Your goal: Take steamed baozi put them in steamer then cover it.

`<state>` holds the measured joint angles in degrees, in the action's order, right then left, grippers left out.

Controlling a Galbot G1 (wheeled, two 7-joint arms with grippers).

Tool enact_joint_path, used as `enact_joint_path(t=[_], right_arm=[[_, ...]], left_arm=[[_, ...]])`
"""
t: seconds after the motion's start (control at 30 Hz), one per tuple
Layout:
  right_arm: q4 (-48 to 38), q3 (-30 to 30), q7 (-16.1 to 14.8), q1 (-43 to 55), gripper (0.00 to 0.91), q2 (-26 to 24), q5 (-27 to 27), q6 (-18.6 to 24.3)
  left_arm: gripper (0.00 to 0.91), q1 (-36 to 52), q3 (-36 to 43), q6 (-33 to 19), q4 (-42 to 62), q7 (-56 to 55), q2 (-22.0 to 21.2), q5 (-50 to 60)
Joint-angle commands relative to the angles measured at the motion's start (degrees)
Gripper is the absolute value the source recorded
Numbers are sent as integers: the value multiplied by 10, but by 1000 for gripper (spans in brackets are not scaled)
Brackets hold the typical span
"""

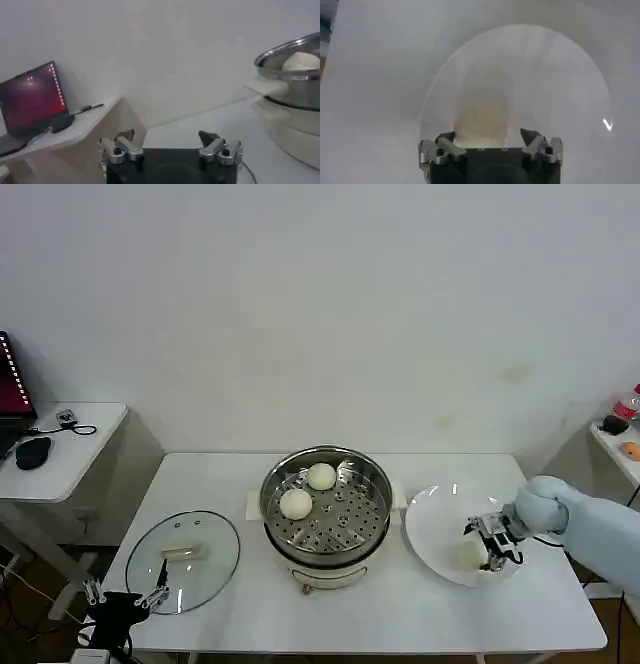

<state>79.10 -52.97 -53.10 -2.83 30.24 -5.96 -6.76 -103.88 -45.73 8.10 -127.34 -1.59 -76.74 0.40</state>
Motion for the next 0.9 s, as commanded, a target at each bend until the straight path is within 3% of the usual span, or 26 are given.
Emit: enact_joint_path(t=[0.03,0.17,0.37,0.6,0.9], right_arm=[[-11,-12,-4,8,685,15,7,-11],[-5,-19,-10,17,625,7,12,-16],[8,-9,-24,35,635,-7,18,-21],[13,2,-49,142,635,-15,58,-17],[9,-114,-57,388,635,69,145,-18]], left_arm=[[907,-1,-1,-1,0,0,0,-1],[907,0,-1,-1,0,0,0,-1],[907,-1,0,-1,-3,0,0,-1],[907,4,1,2,-2,1,5,-6],[907,6,3,1,-1,1,10,-13]])
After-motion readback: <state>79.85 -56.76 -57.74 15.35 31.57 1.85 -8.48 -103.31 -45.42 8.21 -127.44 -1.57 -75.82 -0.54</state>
